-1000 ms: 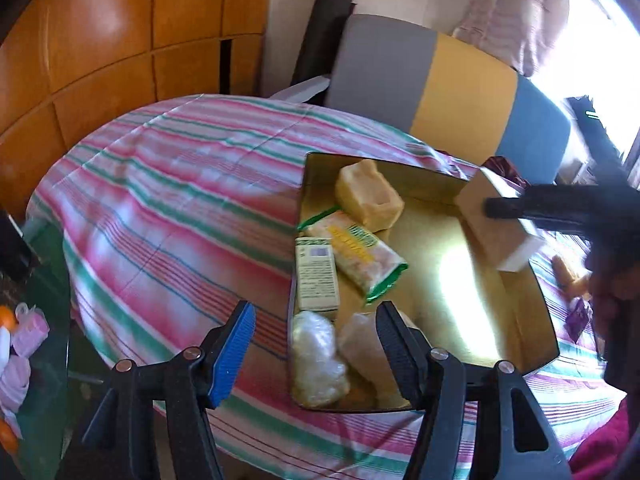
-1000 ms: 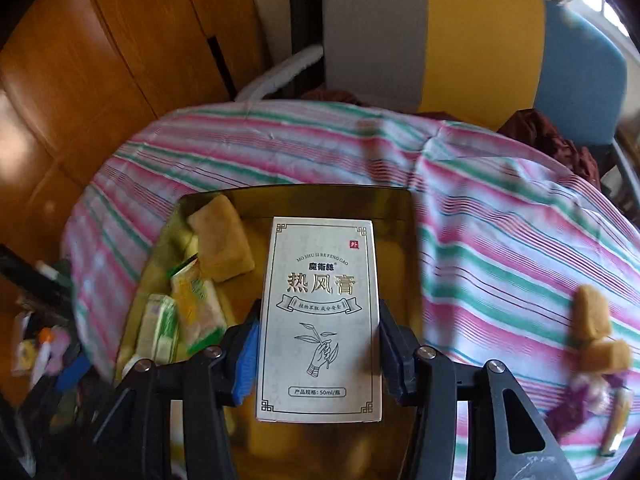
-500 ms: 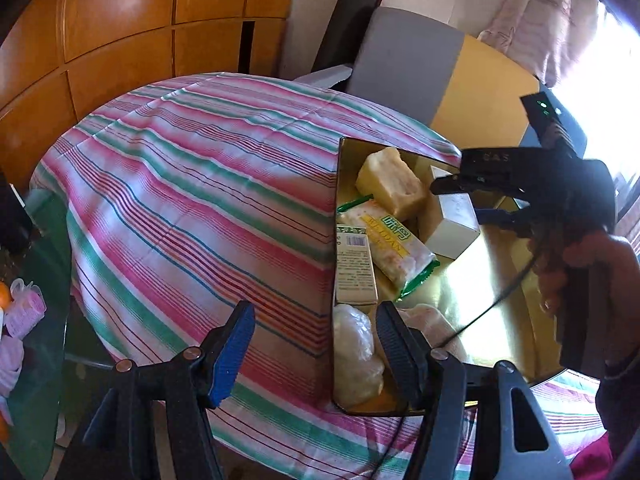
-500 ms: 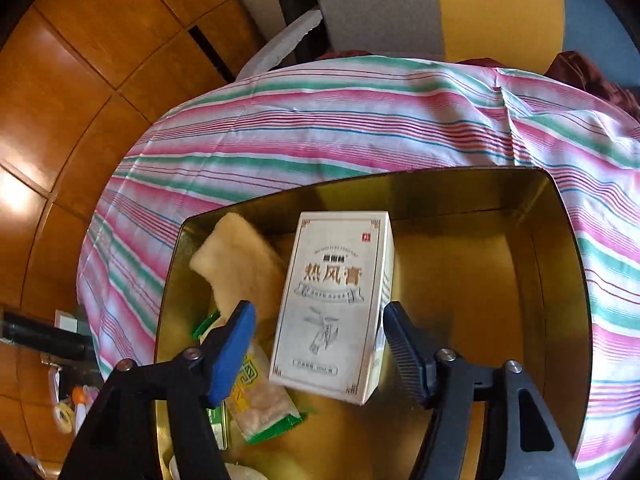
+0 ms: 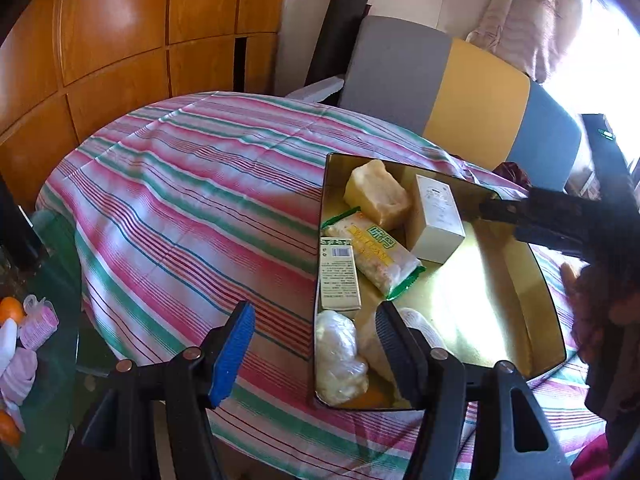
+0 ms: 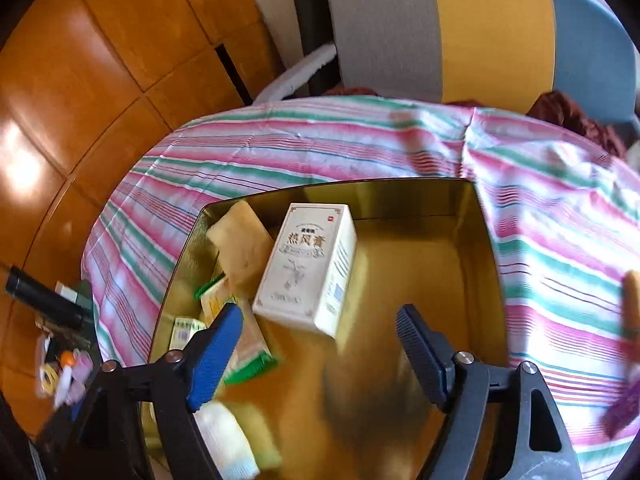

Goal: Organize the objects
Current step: 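Move both tools back from the tray to the items on the cloth, then grasp the purple wrapped packet with the left tool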

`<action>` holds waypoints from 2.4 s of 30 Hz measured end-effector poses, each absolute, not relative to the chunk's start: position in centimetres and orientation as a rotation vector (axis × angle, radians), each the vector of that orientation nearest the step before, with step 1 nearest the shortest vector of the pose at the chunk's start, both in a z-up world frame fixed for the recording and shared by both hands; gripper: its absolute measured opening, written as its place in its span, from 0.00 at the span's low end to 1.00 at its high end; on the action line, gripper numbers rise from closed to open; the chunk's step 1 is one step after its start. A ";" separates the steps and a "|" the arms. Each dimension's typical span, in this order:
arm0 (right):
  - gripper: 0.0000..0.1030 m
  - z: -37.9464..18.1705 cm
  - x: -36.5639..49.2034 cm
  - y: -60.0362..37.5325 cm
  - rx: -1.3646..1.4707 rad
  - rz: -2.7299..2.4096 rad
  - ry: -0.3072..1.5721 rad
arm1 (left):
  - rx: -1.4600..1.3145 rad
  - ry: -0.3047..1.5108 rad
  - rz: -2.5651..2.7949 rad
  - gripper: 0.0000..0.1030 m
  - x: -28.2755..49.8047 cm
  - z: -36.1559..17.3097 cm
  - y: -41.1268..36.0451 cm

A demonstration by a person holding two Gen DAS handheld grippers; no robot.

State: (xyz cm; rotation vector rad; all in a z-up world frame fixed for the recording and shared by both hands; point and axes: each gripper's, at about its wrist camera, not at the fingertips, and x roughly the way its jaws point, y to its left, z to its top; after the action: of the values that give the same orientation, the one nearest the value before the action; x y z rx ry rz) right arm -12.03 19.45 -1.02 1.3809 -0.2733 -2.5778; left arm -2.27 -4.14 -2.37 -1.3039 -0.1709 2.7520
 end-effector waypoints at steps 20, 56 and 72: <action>0.78 2.9 -0.6 36.5 1.280 -2.923 -0.270 | -1.225 0.020 2.675 0.62 -0.8 -0.1 2.3; 0.79 -1.6 10.2 59.5 1.305 -3.245 -1.244 | -1.117 0.484 1.940 0.63 1.8 -3.5 35.4; 0.79 -3.0 10.9 61.7 1.307 -3.157 -1.475 | -1.108 0.550 1.866 0.49 -1.4 -8.4 43.1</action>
State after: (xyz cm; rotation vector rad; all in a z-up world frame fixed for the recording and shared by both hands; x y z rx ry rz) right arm 10.95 61.75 -2.97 1.3067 -1.4752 -3.1573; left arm -1.38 43.09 -8.40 -1.1078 0.5502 1.8661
